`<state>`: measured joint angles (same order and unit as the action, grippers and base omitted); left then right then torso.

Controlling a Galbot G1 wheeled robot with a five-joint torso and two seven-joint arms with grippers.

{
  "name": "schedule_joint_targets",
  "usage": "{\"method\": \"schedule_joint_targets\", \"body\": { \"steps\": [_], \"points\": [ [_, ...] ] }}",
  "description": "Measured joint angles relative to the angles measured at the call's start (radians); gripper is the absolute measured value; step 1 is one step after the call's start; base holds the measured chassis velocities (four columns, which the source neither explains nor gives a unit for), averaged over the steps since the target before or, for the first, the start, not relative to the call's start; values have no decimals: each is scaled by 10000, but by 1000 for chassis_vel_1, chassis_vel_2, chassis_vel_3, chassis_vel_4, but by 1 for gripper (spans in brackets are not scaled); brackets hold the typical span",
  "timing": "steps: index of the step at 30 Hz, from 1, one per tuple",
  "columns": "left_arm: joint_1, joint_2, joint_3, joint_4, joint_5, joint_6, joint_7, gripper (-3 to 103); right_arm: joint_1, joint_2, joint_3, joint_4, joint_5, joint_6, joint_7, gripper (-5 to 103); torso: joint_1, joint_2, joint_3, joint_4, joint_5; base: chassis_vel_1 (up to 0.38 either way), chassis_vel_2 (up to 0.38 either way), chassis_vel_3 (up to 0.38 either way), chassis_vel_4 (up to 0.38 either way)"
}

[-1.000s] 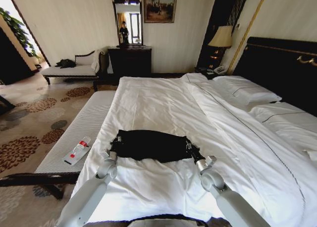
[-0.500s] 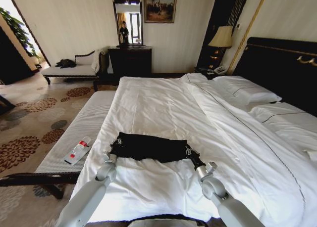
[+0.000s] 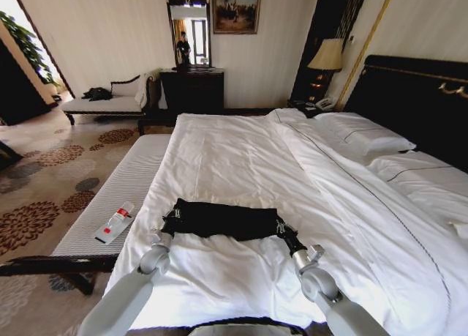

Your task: Fold the clothes on the bed.

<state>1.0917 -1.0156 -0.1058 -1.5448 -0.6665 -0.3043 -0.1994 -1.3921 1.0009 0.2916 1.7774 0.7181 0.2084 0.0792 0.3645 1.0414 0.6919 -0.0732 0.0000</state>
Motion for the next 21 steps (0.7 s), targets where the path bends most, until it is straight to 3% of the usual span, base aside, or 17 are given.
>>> {"method": "schedule_joint_targets", "body": {
  "steps": [8, 11, 13, 15, 17, 18, 19, 21],
  "points": [
    [288, 182, -28, -186, 209, -12, 90, -1, -198, 4, 43, 67, -139, 22, -8, 0, 0, 0, 0, 0, -1, 0, 0, 0, 0],
    [552, 323, -91, -372, 522, -12, 93, 8, -399, 39, 32, 173, -297, 25, -14, 0, 0, 0, 0, 0, -1, 0, 0, 0, 0],
    [923, 506, -183, -609, 925, -31, 84, 19, -634, 82, 34, 277, -545, 49, -49, 8, -1, 1, 0, 0, 0, 0, 0, 0, 0],
    [1060, 562, -221, -706, 1042, -35, 82, 19, -709, 93, 50, 302, -619, 70, -59, 14, 0, 0, 0, 1, 0, 0, 0, 0, 0],
    [1395, 699, -355, -1007, 1239, -37, 83, 30, -920, 102, 192, 420, -699, 104, -69, 19, 0, 1, 0, 2, -1, 0, 0, 0, 0],
    [1703, 784, -549, -1296, 1373, -41, 84, 35, -1135, 92, 400, 548, -709, 114, -69, 30, -1, 1, 0, -1, 0, 0, 0, 0, 0],
    [1946, 838, -737, -1469, 1466, -42, 86, 40, -1293, 66, 568, 665, -700, 116, -69, 30, 0, 0, 0, -1, -1, 0, 0, 0, 0],
    [2095, 874, -870, -1568, 1525, -41, 86, 40, -1398, 42, 683, 739, -681, 117, -66, 35, 0, 1, 0, 0, -1, 0, 0, 0, 0]
  ]
}}
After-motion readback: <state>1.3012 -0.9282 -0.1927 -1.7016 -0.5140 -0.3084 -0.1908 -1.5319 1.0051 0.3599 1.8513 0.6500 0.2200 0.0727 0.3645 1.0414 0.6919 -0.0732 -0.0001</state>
